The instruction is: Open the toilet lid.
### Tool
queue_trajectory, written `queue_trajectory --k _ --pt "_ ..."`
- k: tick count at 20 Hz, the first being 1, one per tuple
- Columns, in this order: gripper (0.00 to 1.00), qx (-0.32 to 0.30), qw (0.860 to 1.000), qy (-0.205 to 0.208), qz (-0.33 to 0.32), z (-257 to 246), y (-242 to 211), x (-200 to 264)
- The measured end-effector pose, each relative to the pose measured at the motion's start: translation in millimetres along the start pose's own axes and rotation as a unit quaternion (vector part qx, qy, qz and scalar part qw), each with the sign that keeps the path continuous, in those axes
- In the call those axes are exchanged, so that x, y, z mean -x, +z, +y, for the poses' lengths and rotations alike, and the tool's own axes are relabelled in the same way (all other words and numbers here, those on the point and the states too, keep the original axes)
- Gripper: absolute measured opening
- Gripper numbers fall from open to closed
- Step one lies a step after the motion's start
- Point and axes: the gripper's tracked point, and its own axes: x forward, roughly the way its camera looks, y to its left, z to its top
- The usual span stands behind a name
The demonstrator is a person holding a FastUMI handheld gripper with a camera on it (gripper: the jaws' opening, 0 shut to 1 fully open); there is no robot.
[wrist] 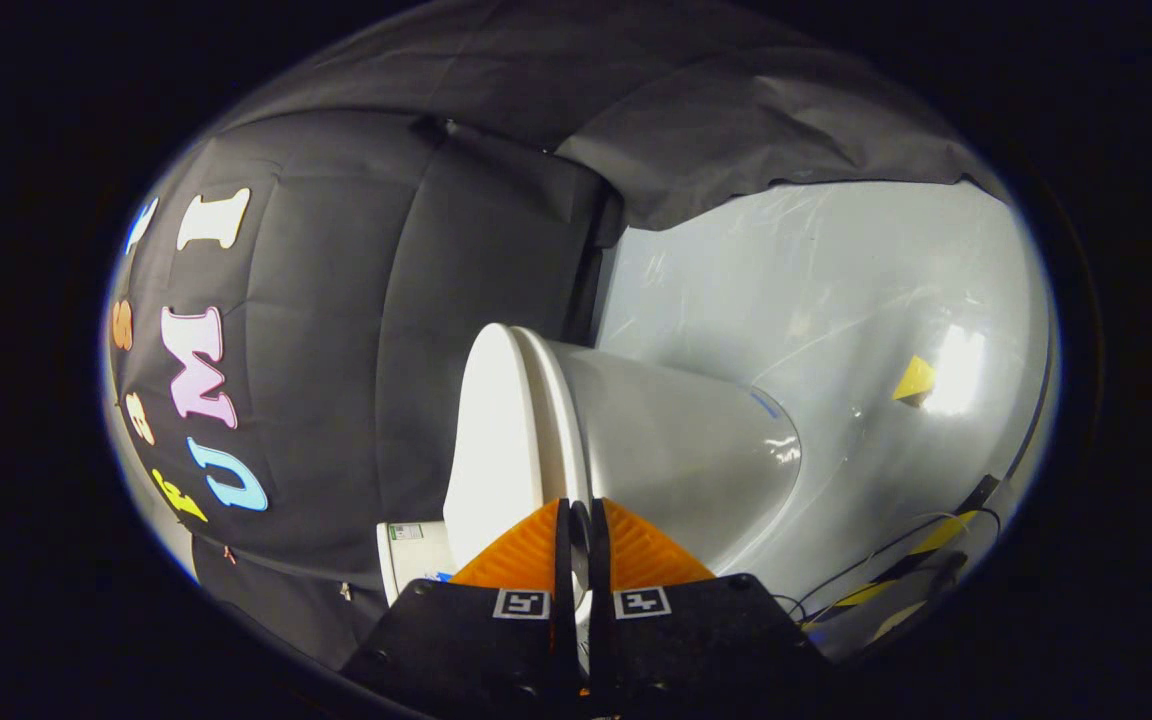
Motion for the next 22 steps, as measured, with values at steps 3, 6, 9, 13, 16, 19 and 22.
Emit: queue_trajectory --k 3,6,9,13,16,19,22 --pt "0.09 0.028 1.000 0.002 -0.003 8 0 3" --pt "0.09 0.056 0.998 0.004 -0.012 26 0 15" --pt "0.08 0.093 0.995 -0.010 -0.031 48 -2 29" --pt "0.06 0.153 0.986 -0.020 -0.059 94 -6 50" --pt "0.06 0.204 0.975 -0.018 -0.081 135 -17 69" --pt "0.06 0.264 0.959 -0.018 -0.098 177 -31 85" --pt "0.06 0.318 0.941 -0.004 -0.113 221 -51 98"
